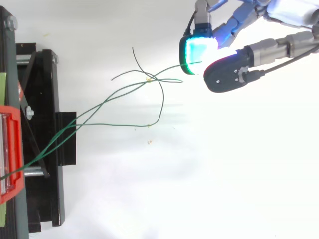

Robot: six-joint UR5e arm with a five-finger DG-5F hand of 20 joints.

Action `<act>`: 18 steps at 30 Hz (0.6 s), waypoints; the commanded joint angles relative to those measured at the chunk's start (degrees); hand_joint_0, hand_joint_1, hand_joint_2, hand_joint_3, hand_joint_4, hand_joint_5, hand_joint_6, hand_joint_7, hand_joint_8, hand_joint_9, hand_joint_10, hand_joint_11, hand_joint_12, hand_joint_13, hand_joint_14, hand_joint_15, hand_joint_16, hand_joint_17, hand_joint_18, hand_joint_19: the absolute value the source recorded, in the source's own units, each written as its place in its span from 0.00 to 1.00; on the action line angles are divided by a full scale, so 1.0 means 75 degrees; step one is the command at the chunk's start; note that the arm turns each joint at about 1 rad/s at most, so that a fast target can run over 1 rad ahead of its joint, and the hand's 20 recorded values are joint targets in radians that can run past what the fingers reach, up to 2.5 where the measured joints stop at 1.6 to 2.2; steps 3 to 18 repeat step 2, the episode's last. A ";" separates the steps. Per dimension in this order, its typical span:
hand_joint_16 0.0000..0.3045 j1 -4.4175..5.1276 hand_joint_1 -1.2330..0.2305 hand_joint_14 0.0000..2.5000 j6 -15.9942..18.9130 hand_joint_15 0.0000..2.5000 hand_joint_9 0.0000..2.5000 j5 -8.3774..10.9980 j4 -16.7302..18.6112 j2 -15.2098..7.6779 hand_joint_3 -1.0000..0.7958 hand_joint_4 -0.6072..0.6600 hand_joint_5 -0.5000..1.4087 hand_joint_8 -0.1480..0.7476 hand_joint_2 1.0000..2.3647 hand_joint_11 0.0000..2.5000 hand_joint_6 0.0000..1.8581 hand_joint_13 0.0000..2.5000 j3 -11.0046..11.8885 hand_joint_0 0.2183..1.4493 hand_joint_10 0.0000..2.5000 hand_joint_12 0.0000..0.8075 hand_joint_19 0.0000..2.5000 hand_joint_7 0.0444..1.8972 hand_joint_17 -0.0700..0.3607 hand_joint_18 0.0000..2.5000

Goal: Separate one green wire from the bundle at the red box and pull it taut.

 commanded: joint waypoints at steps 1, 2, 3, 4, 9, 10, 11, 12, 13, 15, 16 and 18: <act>0.19 0.0011 0.34 0.01 0.0000 0.20 0.42 -0.0005 0.0000 0.0000 0.51 0.51 0.20 0.56 0.01 0.37 0.49 0.32 0.0003 0.29 0.01 0.47 0.17 0.59 0.46 0.33; 0.19 -0.0001 0.34 0.01 0.0000 0.20 0.42 0.0007 0.0000 0.0000 0.51 0.51 0.20 0.56 0.01 0.37 0.49 0.32 0.0003 0.29 0.00 0.47 0.18 0.59 0.46 0.33; 0.19 -0.0001 0.34 0.01 0.0000 0.20 0.42 0.0007 0.0000 0.0000 0.51 0.51 0.20 0.56 0.01 0.37 0.49 0.32 0.0003 0.29 0.00 0.47 0.18 0.59 0.46 0.33; 0.19 -0.0001 0.34 0.01 0.0000 0.20 0.42 0.0007 0.0000 0.0000 0.51 0.51 0.20 0.56 0.01 0.37 0.49 0.32 0.0003 0.29 0.00 0.47 0.18 0.59 0.46 0.33; 0.19 -0.0001 0.34 0.01 0.0000 0.20 0.42 0.0007 0.0000 0.0000 0.51 0.51 0.20 0.56 0.01 0.37 0.49 0.32 0.0003 0.29 0.00 0.47 0.18 0.59 0.46 0.33; 0.19 -0.0001 0.34 0.01 0.0000 0.20 0.42 0.0007 0.0000 0.0000 0.51 0.51 0.20 0.56 0.01 0.37 0.49 0.32 0.0003 0.29 0.00 0.47 0.18 0.59 0.46 0.33; 0.19 -0.0001 0.34 0.01 0.0000 0.20 0.42 0.0007 0.0000 0.0000 0.51 0.51 0.20 0.56 0.01 0.37 0.49 0.32 0.0003 0.29 0.00 0.47 0.18 0.59 0.46 0.33; 0.19 -0.0001 0.34 0.01 0.0000 0.20 0.42 0.0007 0.0000 0.0000 0.51 0.51 0.20 0.56 0.01 0.37 0.49 0.32 0.0003 0.29 0.00 0.47 0.18 0.59 0.46 0.33; 0.19 -0.0001 0.34 0.01 0.0000 0.20 0.42 0.0007 0.0000 0.0000 0.51 0.51 0.20 0.56 0.01 0.37 0.49 0.32 0.0003 0.29 0.00 0.47 0.18 0.59 0.46 0.33; 0.19 -0.0001 0.34 0.01 0.0000 0.20 0.42 0.0007 0.0000 0.0000 0.51 0.51 0.20 0.56 0.01 0.37 0.49 0.32 0.0003 0.29 0.00 0.47 0.18 0.59 0.46 0.33; 0.19 -0.0001 0.34 0.01 0.0000 0.20 0.42 0.0007 0.0000 0.0000 0.51 0.51 0.20 0.56 0.01 0.37 0.49 0.32 0.0003 0.29 0.00 0.47 0.18 0.59 0.46 0.33; 0.19 -0.0001 0.34 0.01 0.0000 0.20 0.42 0.0007 0.0000 0.0000 0.51 0.51 0.20 0.56 0.01 0.37 0.49 0.32 0.0003 0.29 0.00 0.47 0.18 0.59 0.46 0.33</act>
